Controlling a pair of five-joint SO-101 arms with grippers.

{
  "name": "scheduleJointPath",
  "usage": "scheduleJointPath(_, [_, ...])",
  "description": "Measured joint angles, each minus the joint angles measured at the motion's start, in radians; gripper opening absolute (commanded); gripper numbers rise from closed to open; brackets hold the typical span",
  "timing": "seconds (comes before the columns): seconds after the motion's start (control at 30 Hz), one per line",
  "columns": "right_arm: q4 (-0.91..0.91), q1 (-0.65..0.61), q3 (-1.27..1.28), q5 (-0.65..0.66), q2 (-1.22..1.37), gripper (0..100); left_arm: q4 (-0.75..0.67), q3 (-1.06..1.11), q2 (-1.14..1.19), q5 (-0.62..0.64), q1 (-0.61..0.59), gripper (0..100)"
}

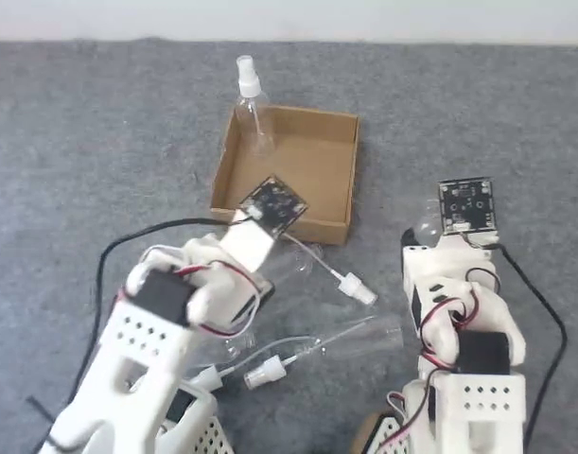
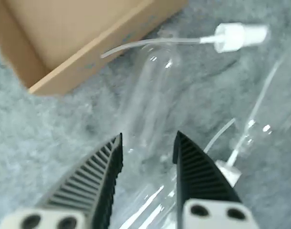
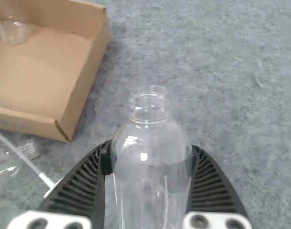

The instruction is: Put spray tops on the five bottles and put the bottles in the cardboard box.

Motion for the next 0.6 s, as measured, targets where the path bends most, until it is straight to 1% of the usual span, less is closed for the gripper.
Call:
scheduleJointPath(0.07, [-0.006, 0.02, 0.0, -0.002, 0.0, 9.0, -0.032, 0.0, 0.052, -0.002, 0.035, 16])
scheduleJointPath(0.17, [-0.006, 0.055, 0.0, -0.002, 0.0, 9.0, -0.084, 0.0, 0.124, -0.037, 0.075, 16])
scheduleJointPath(0.27, [-0.031, 0.098, 0.0, -0.002, 0.0, 9.0, -0.124, -0.035, 0.196, -0.074, 0.091, 16])
scheduleJointPath(0.5, [-0.049, 0.163, 0.0, -0.002, 0.0, 9.0, -0.135, -0.176, 0.374, -0.167, 0.117, 17])
scheduleJointPath(0.6, [-0.049, 0.203, 0.0, -0.026, 0.0, 9.0, -0.135, -0.241, 0.473, -0.219, 0.144, 17])
